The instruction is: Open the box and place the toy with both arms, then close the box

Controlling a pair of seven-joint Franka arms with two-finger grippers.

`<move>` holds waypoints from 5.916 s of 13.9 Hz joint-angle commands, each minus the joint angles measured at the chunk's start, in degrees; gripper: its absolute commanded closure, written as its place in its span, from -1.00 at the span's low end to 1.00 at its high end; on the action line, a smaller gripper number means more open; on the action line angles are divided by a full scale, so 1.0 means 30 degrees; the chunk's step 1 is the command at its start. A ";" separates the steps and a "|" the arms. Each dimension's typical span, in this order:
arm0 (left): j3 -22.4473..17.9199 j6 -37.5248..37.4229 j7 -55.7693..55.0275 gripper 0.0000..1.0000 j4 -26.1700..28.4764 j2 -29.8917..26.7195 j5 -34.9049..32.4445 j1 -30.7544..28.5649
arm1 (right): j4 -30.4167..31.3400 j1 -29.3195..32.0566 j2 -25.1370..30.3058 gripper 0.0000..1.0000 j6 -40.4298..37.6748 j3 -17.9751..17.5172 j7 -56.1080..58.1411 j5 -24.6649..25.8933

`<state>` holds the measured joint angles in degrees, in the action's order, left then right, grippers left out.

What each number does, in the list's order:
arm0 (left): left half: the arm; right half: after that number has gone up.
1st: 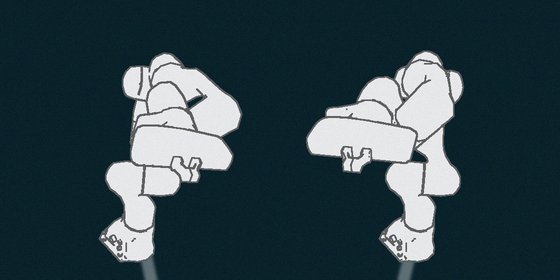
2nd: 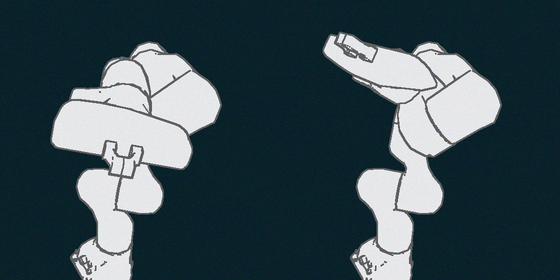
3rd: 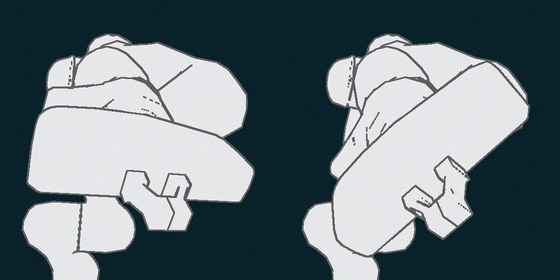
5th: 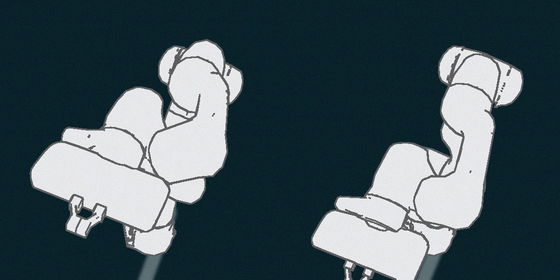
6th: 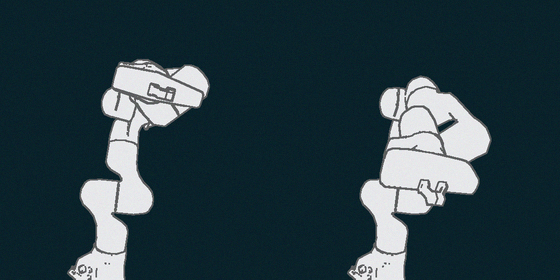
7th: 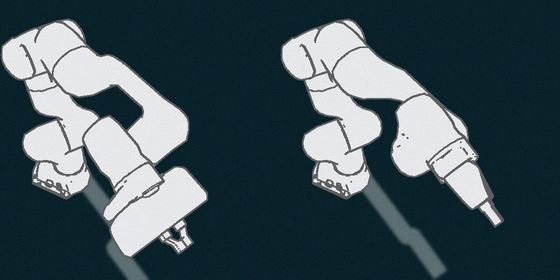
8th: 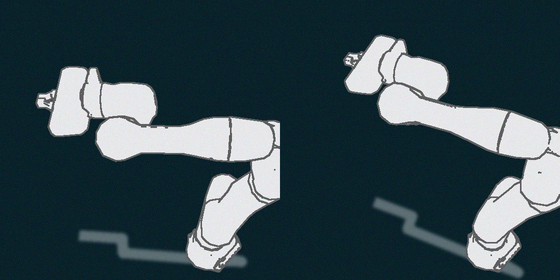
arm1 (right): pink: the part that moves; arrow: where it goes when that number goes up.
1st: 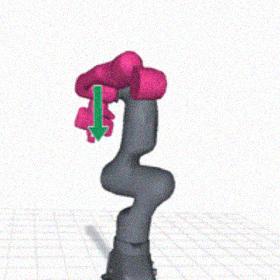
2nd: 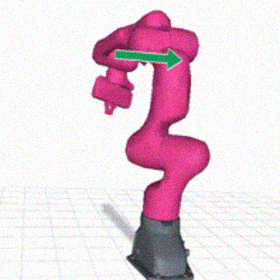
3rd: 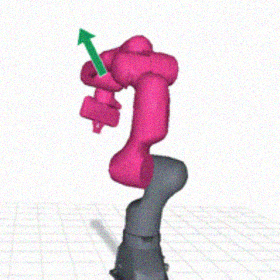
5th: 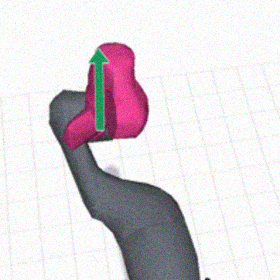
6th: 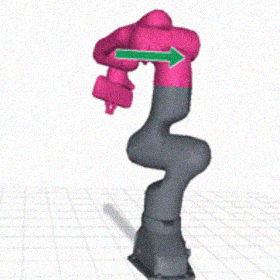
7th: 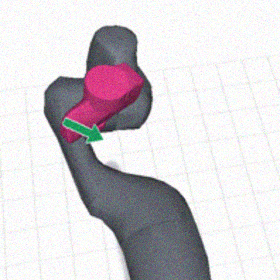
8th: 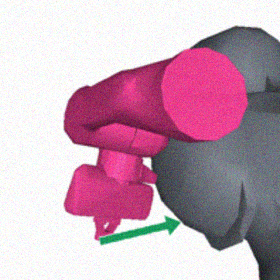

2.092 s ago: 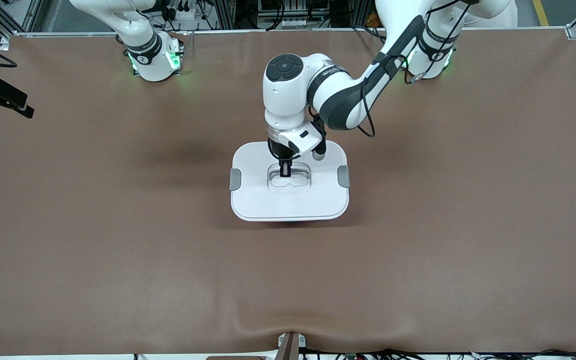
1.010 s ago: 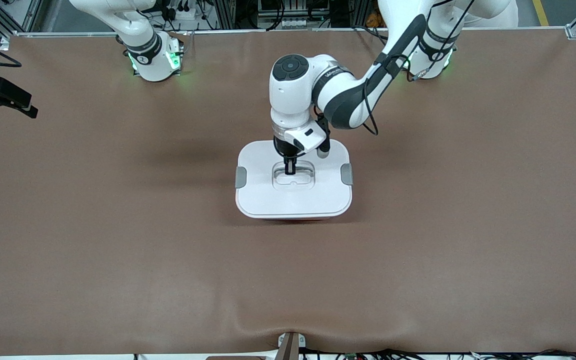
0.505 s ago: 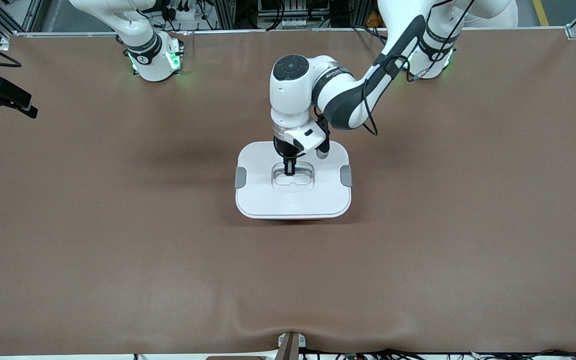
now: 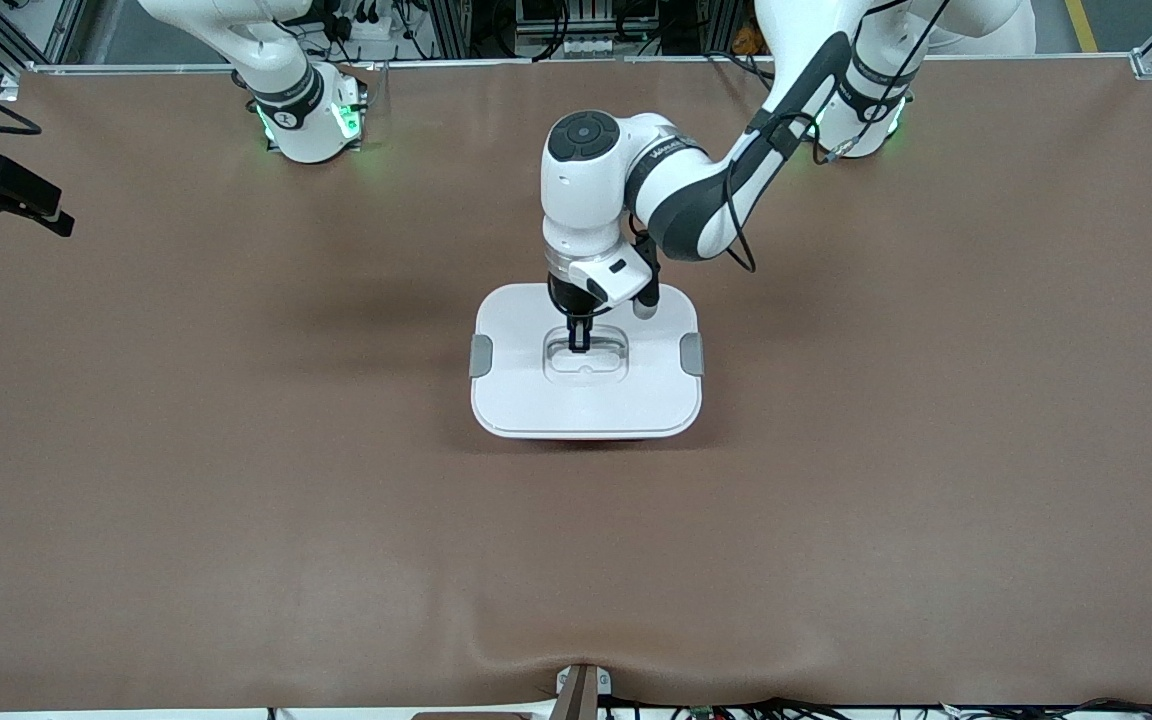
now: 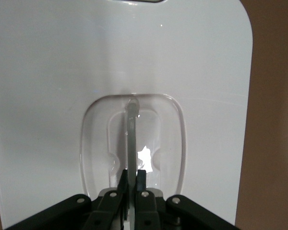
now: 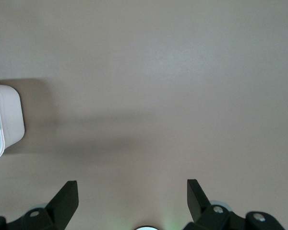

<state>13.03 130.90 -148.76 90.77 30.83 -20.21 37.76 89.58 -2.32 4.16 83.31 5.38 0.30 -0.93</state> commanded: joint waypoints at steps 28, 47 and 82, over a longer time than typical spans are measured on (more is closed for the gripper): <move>-0.0036 0.0488 -0.0365 1.00 0.0300 0.0125 -0.0557 0.0071 | -0.0122 -0.0076 0.0106 -1.00 -0.0114 -0.0036 -0.0306 0.0396; 0.0081 -0.2819 0.2879 -1.00 -0.1135 -0.1895 0.0027 -0.1508 | -0.0210 -0.0251 0.0018 -1.00 -0.0143 -0.0036 -0.0306 0.0338; 0.1136 -0.7535 2.9420 -1.00 -0.1546 -0.5702 0.6086 -1.2378 | -0.0210 -0.0135 0.0048 -1.00 -0.0144 -0.0007 -0.0364 0.0338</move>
<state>15.07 111.20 -65.75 85.60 15.75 -5.52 3.26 89.49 -2.71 4.16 83.31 5.46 0.19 -0.91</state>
